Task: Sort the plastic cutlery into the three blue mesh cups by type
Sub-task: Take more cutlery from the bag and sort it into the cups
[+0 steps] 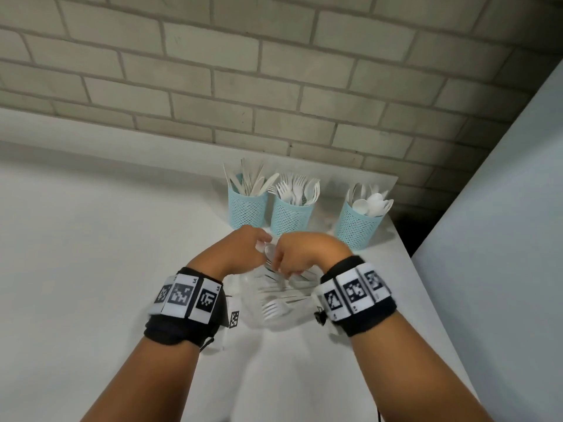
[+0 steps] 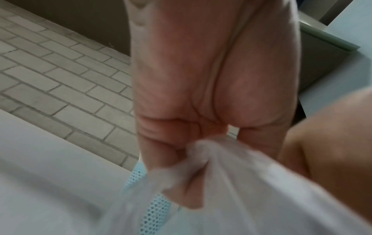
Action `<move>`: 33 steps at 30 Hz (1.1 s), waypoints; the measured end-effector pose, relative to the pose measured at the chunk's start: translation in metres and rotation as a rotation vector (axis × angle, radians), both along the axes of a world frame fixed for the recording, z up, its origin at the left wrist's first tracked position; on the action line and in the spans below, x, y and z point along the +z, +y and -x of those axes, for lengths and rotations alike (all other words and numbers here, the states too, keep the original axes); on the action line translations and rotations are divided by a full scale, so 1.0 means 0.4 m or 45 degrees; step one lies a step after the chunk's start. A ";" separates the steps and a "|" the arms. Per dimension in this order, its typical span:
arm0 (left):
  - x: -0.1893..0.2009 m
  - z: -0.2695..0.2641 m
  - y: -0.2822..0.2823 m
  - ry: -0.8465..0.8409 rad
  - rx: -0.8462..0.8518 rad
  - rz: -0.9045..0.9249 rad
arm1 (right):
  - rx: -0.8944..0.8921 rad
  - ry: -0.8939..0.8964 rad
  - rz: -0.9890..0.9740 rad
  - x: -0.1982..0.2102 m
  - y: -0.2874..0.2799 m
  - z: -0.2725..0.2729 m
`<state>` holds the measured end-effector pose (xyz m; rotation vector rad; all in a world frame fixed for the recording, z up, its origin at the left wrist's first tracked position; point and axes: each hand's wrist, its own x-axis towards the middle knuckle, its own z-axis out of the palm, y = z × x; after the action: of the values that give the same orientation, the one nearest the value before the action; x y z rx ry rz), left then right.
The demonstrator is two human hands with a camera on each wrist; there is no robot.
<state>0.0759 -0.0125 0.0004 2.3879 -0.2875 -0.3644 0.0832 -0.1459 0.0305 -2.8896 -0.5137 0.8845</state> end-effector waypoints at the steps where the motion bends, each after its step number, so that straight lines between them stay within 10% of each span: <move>1: -0.001 0.004 -0.001 -0.024 0.012 0.002 | 0.011 -0.072 0.062 -0.023 0.007 0.009; 23: 0.000 0.018 -0.004 0.156 0.346 0.473 | 0.063 -0.520 0.247 -0.163 0.046 0.015; 33: 0.013 0.028 0.054 0.127 0.115 0.004 | 0.162 -0.641 0.105 -0.181 0.016 0.009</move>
<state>0.0647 0.0090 0.0054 2.3620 -0.1343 -0.4387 0.0795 -0.1396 -0.0418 -3.1805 -0.7156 0.1740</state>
